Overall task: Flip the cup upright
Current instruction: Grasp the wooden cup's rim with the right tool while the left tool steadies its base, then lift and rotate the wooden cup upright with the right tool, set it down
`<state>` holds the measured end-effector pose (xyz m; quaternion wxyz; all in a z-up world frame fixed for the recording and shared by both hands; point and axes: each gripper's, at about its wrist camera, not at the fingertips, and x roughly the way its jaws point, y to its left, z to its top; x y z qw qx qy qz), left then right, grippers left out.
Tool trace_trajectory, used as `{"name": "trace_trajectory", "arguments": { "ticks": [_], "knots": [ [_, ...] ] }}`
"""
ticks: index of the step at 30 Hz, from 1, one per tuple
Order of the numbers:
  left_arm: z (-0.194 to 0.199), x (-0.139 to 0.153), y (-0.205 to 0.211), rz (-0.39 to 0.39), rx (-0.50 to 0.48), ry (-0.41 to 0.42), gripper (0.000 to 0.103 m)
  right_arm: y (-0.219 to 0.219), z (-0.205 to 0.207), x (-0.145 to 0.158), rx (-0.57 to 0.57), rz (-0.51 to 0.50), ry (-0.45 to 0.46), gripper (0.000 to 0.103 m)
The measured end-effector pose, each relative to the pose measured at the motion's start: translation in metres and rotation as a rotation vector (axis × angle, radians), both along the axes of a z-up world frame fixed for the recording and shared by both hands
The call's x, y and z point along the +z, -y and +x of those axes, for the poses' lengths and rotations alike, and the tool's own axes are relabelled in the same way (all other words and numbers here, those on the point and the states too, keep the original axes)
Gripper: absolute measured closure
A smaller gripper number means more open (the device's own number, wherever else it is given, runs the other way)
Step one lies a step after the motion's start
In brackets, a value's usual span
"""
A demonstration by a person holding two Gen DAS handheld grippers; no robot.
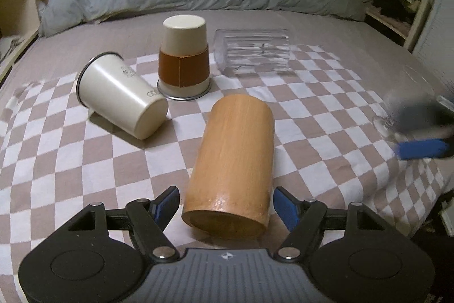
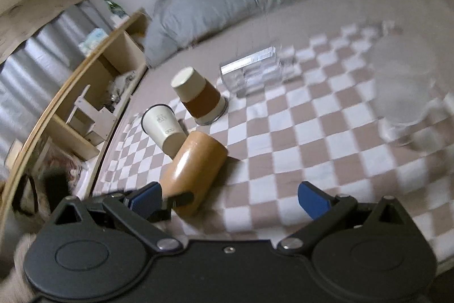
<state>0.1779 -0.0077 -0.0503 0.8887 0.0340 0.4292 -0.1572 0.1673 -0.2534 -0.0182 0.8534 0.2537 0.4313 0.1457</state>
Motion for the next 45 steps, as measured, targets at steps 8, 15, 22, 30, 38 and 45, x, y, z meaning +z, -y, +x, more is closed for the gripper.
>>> {"name": "trace_trajectory", "arguments": {
  "ticks": [8, 15, 22, 30, 38, 45],
  "knots": [
    [-0.006, -0.004, 0.002, 0.027, -0.071, 0.011, 0.033, -0.033, 0.070, -0.057, -0.098, 0.229, -0.193, 0.000],
    [-0.007, -0.005, 0.000, 0.028, -0.088, 0.022, 0.034, -0.063, 0.093, -0.085, -0.067, 0.299, -0.260, 0.009],
    [-0.010, -0.006, 0.003, 0.049, -0.119, 0.047, 0.034, -0.068, 0.107, -0.094, -0.133, 0.320, -0.283, 0.021],
    [-0.011, -0.001, 0.023, -0.019, -0.190, 0.125, 0.036, -0.063, 0.078, -0.038, 0.032, 0.019, 0.060, 0.031],
    [-0.009, 0.001, 0.059, -0.076, -0.261, 0.162, 0.036, -0.038, 0.031, -0.004, 0.096, -0.327, 0.376, 0.031],
    [-0.010, -0.009, 0.070, -0.063, -0.298, 0.154, 0.036, 0.010, 0.018, -0.004, 0.006, -0.515, 0.440, 0.031]
  ]
}}
